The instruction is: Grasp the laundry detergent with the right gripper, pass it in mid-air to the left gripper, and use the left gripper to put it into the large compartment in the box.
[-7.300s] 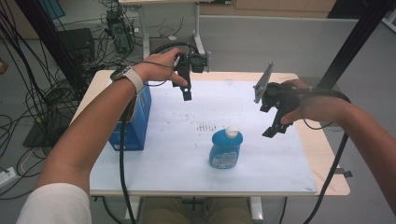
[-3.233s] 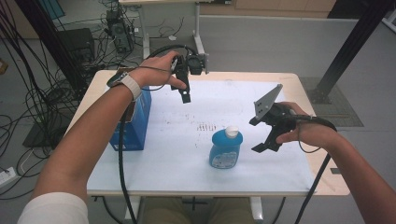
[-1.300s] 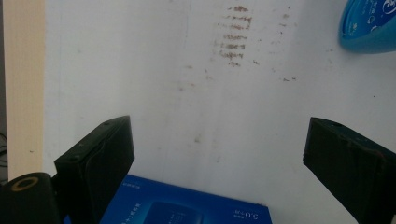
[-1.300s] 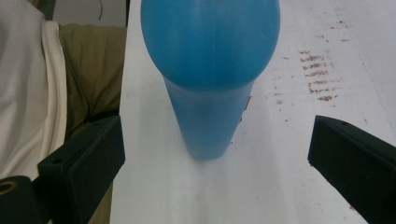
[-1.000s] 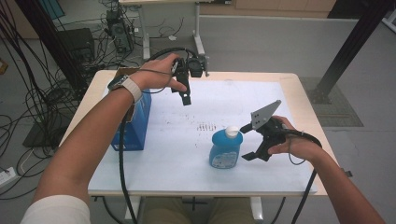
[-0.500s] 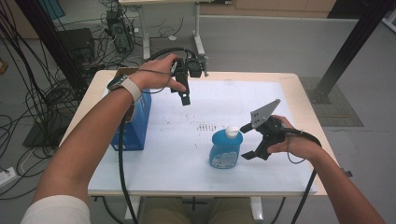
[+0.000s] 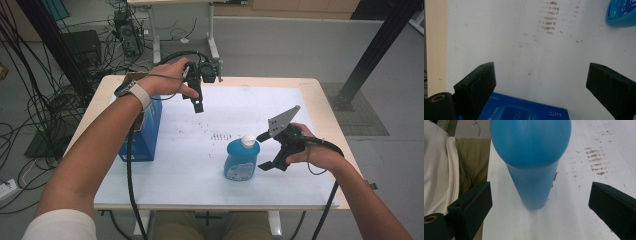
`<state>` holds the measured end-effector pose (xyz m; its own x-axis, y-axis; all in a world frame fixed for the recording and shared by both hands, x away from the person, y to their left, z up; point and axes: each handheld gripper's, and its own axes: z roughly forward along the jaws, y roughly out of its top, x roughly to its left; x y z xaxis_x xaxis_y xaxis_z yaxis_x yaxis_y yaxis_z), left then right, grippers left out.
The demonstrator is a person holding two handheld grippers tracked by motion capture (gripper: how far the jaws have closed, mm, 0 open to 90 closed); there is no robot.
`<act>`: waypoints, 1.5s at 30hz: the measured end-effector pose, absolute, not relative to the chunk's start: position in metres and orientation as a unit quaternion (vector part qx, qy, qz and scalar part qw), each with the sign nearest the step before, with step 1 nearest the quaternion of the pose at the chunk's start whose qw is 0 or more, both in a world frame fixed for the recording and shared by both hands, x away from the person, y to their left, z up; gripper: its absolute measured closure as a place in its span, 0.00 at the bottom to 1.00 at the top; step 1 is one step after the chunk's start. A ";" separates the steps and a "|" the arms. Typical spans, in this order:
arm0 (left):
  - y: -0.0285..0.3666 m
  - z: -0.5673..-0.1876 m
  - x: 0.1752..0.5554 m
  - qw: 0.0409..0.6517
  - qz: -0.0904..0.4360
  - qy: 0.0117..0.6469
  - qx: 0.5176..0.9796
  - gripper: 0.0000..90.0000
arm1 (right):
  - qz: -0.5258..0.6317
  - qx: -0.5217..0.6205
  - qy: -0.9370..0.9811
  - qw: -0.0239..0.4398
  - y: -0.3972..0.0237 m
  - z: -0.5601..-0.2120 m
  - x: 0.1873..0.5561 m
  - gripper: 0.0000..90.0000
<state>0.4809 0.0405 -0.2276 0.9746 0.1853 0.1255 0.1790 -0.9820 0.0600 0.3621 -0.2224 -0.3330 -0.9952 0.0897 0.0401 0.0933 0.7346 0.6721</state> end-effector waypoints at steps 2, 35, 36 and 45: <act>0.041 -0.228 0.481 0.024 0.066 0.092 0.993 0.10 | -0.361 -0.050 -0.931 0.003 -0.222 -0.333 0.362 0.05; 0.042 -0.229 0.481 0.025 0.066 0.094 0.993 0.10 | -0.363 -0.044 -0.931 0.009 -0.221 -0.332 0.360 0.07; 0.042 -0.229 0.481 0.026 0.066 0.095 0.993 0.11 | -0.363 -0.044 -0.931 0.009 -0.221 -0.332 0.360 0.07; 0.042 -0.229 0.482 0.025 0.066 0.092 0.993 0.10 | -0.364 -0.044 -0.930 0.010 -0.222 -0.332 0.360 0.07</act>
<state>0.4823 0.0420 -0.2290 0.9741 0.1868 0.1272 0.1801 -0.9817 0.0624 0.3601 -0.2219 -0.3322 -0.9959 0.0742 0.0514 0.0894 0.7312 0.6762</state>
